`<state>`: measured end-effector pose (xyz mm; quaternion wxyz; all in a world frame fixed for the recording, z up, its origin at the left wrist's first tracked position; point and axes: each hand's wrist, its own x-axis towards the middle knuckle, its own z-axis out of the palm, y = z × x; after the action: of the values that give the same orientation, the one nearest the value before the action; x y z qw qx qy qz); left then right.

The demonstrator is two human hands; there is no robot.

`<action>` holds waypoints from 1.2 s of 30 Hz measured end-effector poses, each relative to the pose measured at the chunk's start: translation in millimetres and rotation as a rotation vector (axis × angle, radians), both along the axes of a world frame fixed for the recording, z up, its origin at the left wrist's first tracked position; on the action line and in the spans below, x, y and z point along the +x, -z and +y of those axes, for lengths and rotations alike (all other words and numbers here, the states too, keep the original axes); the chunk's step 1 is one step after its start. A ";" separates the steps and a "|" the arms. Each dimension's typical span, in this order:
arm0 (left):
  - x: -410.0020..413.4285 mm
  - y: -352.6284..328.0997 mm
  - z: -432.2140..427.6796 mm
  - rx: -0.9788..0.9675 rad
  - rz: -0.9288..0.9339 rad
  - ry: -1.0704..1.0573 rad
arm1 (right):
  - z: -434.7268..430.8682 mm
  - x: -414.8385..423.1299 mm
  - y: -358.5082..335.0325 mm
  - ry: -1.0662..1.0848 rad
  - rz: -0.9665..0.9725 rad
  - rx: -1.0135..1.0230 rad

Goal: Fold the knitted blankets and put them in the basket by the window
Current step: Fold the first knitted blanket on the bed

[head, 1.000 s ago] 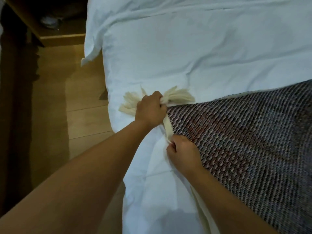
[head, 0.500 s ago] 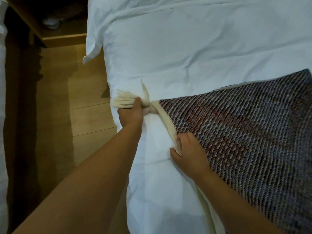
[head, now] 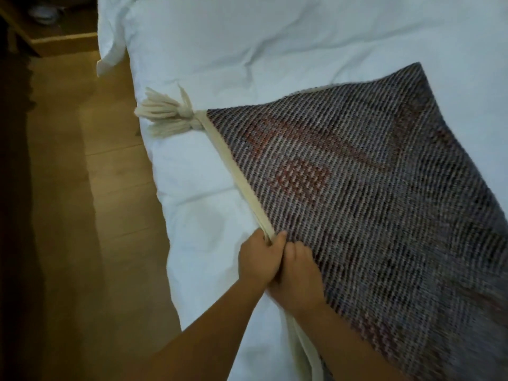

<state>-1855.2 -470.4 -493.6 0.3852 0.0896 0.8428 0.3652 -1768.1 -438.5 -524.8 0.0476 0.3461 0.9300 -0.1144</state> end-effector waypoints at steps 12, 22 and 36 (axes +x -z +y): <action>161.2 8.8 -69.6 -0.043 -0.105 -0.178 | -72.6 148.4 -33.8 0.039 -0.156 -0.056; 191.4 7.4 -107.2 0.037 -0.242 -0.176 | -86.0 168.1 -31.5 0.022 -0.202 -0.375; 233.6 4.8 -159.8 0.072 -0.454 -0.143 | -137.9 228.6 -32.1 0.160 0.051 -0.409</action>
<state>-1621.7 -630.1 -498.5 0.5343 -0.0410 0.7253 0.4322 -1539.6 -576.3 -492.7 0.0840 0.3988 0.8579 -0.3129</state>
